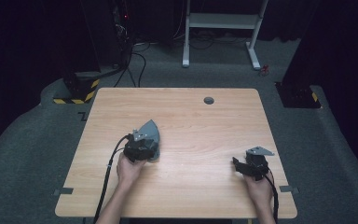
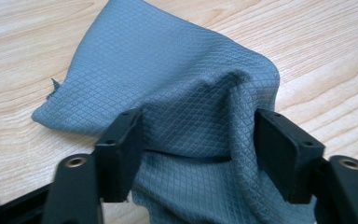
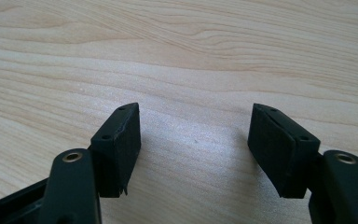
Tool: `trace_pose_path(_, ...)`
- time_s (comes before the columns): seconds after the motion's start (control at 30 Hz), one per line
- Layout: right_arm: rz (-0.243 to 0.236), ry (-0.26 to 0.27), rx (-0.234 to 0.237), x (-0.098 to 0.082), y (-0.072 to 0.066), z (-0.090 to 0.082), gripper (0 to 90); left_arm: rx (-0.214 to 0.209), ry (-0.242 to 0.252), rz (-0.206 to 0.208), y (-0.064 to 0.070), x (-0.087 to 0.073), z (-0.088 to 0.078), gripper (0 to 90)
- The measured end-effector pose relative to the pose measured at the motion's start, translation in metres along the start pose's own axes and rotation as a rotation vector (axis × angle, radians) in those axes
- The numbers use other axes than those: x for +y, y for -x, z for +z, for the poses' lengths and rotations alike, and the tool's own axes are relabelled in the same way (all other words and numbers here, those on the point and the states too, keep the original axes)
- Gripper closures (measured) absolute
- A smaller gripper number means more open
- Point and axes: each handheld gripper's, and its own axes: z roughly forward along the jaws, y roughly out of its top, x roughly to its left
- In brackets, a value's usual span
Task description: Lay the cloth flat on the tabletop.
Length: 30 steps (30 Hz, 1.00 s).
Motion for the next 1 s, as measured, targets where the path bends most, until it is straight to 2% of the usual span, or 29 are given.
trace_pose_path(0.17,0.000,0.000,0.000,0.000,0.000,0.000,34.6,-0.015,-0.015,-0.021,-0.002,-0.001,0.004,48.9)
trace_pose_path(0.37,0.000,0.000,0.001,0.000,0.000,0.000,34.6,-0.044,-0.019,-0.033,-0.004,-0.002,0.008,72.9)
trace_pose_path(0.4,0.000,0.000,0.002,0.000,0.000,0.000,34.4,-0.046,-0.021,-0.038,-0.004,-0.002,0.008,79.6)
trace_pose_path(0.47,-0.003,0.001,0.002,0.000,0.000,0.000,34.4,-0.055,-0.020,-0.045,-0.004,-0.002,0.008,82.1)
trace_pose_path(0.57,-0.003,0.002,0.002,0.000,0.000,0.000,34.3,-0.059,-0.014,-0.034,-0.005,-0.002,0.007,86.2)
trace_pose_path(0.73,-0.003,0.001,0.001,0.000,0.000,0.000,34.3,-0.081,0.005,-0.032,-0.002,-0.001,0.003,87.1)
trace_pose_path(0.9,-0.003,0.002,0.001,0.000,0.000,0.000,34.3,-0.105,0.022,-0.005,0.003,0.001,-0.001,87.2)
trace_pose_path(1.0,-0.002,0.000,0.002,0.000,0.000,0.000,34.3,-0.119,0.022,-0.004,0.006,0.001,0.000,87.2)
